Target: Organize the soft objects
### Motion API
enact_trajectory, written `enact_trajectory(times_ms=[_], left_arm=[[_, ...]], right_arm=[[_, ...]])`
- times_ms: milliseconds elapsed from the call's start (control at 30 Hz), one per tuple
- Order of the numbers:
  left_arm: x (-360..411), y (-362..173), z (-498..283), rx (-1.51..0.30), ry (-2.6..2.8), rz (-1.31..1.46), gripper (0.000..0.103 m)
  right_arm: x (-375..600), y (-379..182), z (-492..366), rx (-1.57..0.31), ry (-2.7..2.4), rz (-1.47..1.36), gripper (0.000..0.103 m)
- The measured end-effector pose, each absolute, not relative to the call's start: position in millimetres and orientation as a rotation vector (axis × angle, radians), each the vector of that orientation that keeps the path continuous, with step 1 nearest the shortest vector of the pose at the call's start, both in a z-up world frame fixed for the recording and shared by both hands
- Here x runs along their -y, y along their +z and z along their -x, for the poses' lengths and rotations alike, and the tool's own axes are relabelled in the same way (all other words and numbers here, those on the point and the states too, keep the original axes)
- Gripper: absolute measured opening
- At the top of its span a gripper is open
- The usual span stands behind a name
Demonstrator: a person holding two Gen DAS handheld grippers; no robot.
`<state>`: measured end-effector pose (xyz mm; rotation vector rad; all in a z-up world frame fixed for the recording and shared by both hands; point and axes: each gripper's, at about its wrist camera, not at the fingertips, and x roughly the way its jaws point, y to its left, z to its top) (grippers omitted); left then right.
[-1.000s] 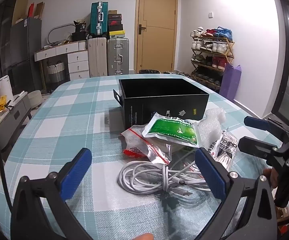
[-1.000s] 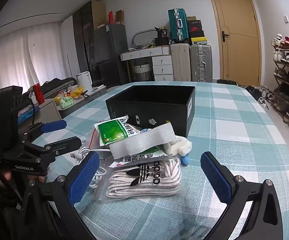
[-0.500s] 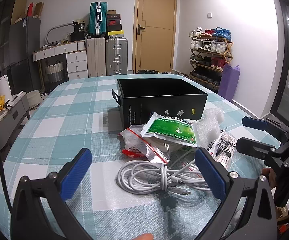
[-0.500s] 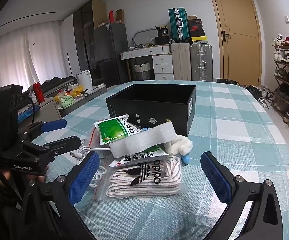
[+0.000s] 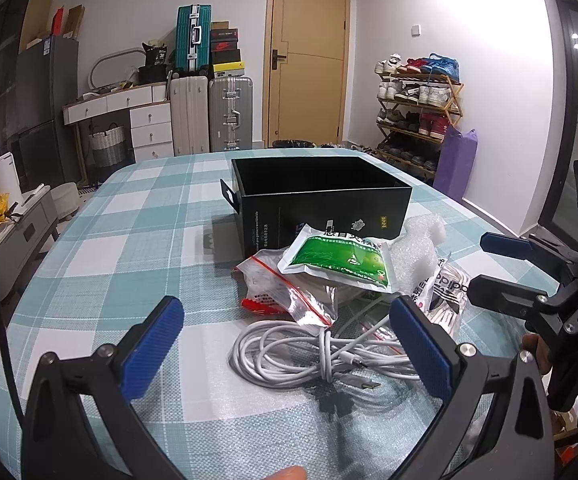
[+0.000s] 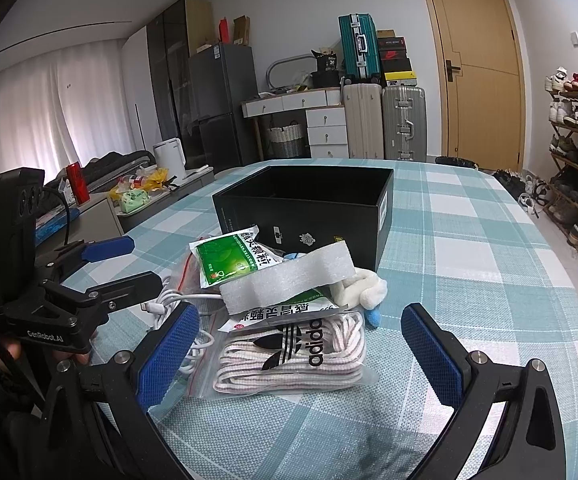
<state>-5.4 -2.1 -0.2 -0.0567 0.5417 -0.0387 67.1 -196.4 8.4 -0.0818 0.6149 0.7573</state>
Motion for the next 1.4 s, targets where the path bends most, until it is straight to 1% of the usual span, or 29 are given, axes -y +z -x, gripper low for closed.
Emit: enact_trajectory(times_ms=[1400], left_arm=[[2.9,1.0,6.3,-0.538,-0.054,0.059,0.103]], right_arm=[[195.0,7.2,-67.1,-0.613,0.753,0.084,0.103]])
